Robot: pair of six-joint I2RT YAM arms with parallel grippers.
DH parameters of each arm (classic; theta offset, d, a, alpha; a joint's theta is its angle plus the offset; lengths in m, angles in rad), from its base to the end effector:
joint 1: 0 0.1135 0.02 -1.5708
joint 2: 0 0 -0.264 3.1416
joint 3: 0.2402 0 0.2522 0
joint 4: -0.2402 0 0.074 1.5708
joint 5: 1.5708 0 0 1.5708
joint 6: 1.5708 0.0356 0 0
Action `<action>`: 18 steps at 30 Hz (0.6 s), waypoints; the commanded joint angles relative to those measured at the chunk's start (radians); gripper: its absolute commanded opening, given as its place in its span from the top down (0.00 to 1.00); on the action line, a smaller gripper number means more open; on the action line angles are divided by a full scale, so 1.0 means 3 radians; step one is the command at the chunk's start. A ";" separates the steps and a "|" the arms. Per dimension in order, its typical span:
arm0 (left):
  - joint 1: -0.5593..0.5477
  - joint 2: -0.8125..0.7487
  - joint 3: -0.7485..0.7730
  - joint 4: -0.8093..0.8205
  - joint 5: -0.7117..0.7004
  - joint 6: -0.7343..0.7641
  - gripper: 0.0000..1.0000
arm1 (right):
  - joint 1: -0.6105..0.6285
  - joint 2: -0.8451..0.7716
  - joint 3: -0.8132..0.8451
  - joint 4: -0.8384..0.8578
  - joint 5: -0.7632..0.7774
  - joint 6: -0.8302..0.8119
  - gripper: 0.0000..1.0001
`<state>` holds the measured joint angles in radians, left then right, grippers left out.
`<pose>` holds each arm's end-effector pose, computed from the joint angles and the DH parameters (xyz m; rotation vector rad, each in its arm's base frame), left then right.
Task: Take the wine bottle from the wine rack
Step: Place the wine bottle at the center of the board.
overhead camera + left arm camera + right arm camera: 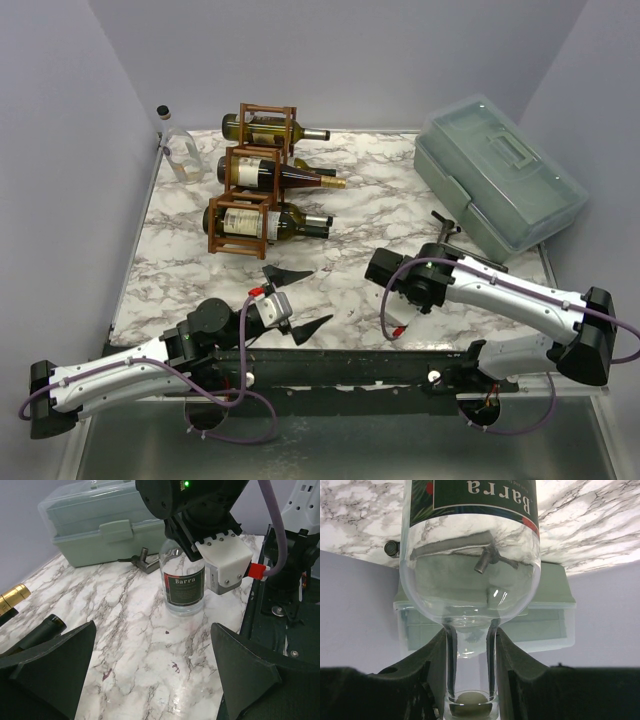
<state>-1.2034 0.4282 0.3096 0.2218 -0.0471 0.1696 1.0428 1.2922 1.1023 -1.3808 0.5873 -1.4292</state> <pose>0.0515 -0.1293 0.2650 0.9321 1.2001 -0.8013 0.1174 0.1622 0.2764 2.7439 -0.9547 0.8622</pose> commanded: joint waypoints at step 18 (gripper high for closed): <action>0.0010 0.0048 0.0040 -0.0018 -0.0027 -0.0135 0.01 | 0.0612 0.0032 0.0286 -0.0131 -0.0010 0.0882 0.00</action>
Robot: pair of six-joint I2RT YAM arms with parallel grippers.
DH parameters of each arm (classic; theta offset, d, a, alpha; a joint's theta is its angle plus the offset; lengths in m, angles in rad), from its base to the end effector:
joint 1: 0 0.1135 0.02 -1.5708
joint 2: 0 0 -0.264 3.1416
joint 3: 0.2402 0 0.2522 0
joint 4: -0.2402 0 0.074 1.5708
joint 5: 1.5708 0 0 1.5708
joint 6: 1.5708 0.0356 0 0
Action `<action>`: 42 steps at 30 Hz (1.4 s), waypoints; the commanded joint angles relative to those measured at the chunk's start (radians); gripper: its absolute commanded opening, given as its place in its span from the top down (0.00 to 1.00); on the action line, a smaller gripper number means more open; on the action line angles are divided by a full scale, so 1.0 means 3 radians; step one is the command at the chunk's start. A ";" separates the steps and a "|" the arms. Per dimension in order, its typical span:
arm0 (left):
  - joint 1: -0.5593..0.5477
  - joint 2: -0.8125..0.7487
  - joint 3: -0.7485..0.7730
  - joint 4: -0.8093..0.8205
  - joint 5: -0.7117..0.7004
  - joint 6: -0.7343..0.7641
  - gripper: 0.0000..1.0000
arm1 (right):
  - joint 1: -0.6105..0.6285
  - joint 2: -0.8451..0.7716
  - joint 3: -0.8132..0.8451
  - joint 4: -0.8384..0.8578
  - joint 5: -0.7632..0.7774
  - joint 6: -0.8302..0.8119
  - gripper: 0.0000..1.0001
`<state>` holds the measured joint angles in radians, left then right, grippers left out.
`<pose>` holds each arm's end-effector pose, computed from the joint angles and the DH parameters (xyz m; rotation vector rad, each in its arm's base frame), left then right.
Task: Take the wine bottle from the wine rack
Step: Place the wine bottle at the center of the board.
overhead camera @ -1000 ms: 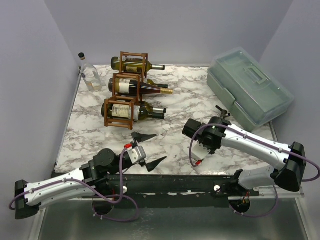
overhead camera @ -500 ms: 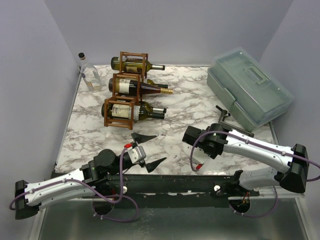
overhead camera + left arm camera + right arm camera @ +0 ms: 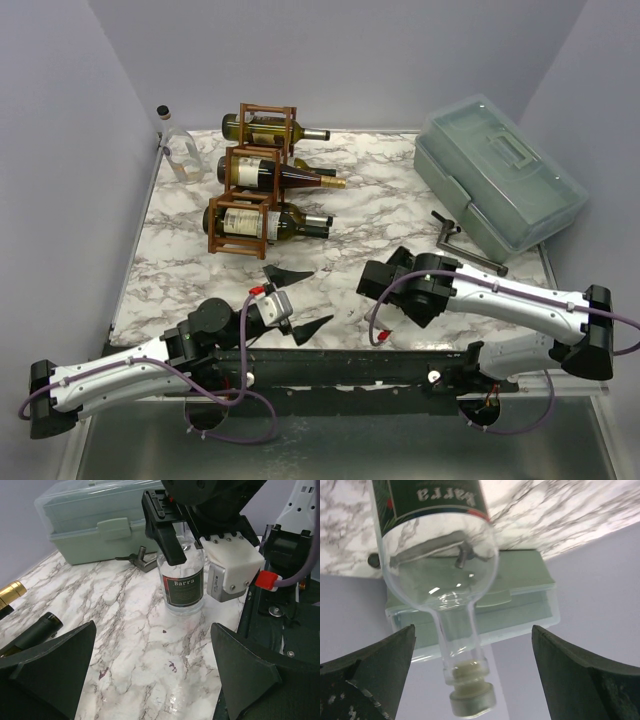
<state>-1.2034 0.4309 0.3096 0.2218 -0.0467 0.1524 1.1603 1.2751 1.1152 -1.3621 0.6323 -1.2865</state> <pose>0.0517 -0.1296 0.2647 0.9249 1.2115 -0.8145 0.0989 0.1745 0.2837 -2.7923 1.0363 -0.9769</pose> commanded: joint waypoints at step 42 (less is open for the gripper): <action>0.0023 0.1339 0.0796 0.0410 0.0503 -0.0708 0.02 | -0.0687 -0.0367 0.2062 0.1026 -0.2323 0.2672 0.00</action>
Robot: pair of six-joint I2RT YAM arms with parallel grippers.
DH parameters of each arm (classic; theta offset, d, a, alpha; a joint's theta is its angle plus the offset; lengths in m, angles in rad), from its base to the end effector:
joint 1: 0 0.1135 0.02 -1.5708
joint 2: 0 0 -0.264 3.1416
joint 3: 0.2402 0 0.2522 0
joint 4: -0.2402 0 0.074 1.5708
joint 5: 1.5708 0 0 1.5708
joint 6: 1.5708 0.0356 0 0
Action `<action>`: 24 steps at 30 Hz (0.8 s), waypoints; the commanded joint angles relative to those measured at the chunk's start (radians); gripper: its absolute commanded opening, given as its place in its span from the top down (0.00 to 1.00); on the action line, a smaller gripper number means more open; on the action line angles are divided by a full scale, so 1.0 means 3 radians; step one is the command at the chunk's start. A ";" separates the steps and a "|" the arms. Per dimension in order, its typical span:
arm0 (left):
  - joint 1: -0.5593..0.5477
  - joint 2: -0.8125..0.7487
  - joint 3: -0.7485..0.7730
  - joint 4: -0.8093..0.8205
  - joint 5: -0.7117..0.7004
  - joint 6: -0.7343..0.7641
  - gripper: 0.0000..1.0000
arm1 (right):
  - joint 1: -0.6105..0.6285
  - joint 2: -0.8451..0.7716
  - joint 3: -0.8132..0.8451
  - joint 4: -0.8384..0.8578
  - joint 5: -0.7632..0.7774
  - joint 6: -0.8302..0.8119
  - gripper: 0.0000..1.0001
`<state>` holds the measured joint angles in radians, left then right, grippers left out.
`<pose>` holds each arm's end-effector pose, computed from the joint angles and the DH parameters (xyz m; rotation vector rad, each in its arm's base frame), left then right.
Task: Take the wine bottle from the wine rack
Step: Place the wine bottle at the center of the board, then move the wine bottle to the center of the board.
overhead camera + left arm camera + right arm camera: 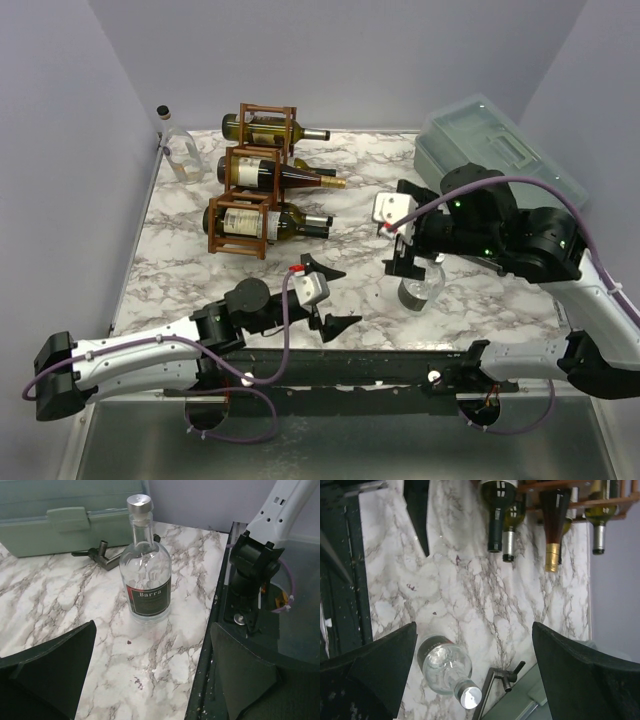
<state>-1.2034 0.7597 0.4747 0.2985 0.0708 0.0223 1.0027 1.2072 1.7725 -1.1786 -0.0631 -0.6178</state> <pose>0.0659 -0.1783 0.2855 0.9931 1.3097 -0.9754 0.1005 0.1617 0.4791 -1.6163 1.4883 0.2861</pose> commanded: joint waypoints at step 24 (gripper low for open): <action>0.0028 0.1278 0.0903 0.0316 0.0002 -0.0259 0.02 | -0.2543 -0.0127 -0.1460 0.2473 -0.0464 0.1858 0.00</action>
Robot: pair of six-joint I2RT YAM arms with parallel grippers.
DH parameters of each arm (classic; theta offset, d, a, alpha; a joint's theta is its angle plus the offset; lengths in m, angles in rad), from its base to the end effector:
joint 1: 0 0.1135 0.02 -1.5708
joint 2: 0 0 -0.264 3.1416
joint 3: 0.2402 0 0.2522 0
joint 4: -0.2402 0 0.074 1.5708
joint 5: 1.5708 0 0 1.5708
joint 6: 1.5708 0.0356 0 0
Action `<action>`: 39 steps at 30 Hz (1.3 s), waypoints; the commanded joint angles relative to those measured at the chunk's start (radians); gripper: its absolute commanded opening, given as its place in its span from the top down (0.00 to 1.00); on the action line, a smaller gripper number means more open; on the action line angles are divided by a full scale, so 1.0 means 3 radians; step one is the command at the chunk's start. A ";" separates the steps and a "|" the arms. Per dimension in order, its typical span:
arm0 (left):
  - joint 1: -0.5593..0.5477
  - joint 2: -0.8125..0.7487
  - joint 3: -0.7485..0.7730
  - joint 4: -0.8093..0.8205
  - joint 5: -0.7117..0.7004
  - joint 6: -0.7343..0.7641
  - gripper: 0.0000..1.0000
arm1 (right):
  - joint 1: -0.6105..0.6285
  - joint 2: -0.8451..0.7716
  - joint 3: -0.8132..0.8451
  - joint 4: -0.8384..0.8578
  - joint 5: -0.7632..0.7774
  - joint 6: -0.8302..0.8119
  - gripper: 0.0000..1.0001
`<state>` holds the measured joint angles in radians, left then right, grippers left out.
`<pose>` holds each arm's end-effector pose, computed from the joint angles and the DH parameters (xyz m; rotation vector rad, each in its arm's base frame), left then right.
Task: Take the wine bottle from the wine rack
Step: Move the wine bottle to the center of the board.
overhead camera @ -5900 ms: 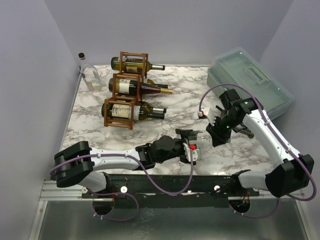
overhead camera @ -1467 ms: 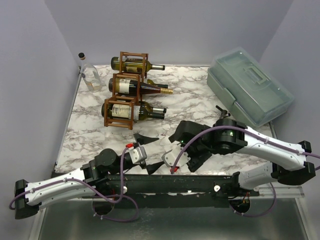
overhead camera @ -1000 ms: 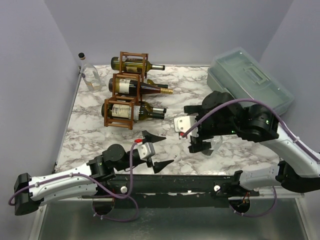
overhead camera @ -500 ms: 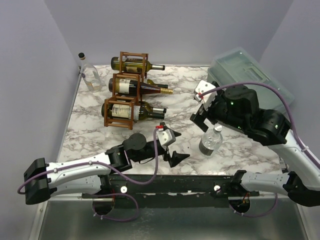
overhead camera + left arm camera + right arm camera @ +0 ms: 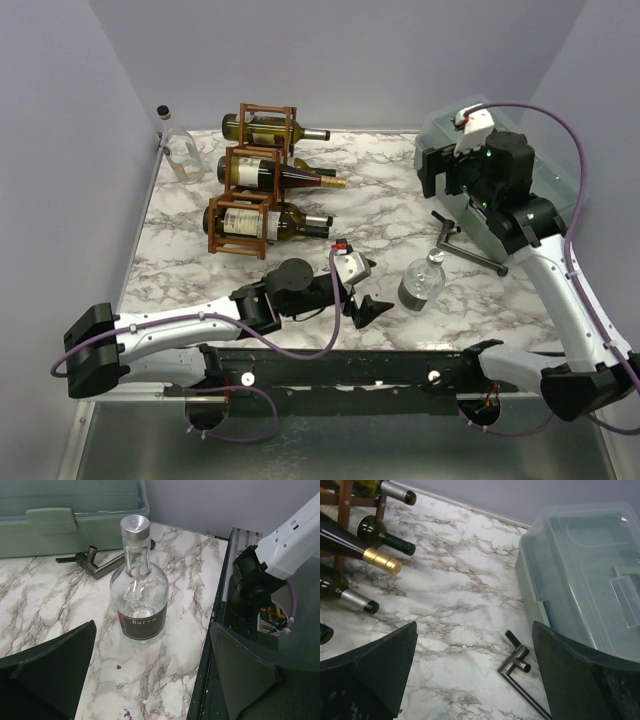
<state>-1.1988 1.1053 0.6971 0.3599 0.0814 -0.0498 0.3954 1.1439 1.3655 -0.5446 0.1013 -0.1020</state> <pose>0.0916 -0.2428 0.3020 0.9896 1.4060 -1.0137 0.2231 0.0892 0.4314 -0.3988 1.8509 0.1042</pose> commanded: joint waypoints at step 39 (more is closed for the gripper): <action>-0.0343 0.2271 0.3791 -0.3383 -0.2070 -0.1632 0.02 | -0.1742 -0.0161 -0.1423 0.1208 -0.2217 0.1000 0.00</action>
<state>-1.2793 1.7073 1.6932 -0.4492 -0.4038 -0.4915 -0.1257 1.0958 0.9504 -0.2173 -0.5880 0.1787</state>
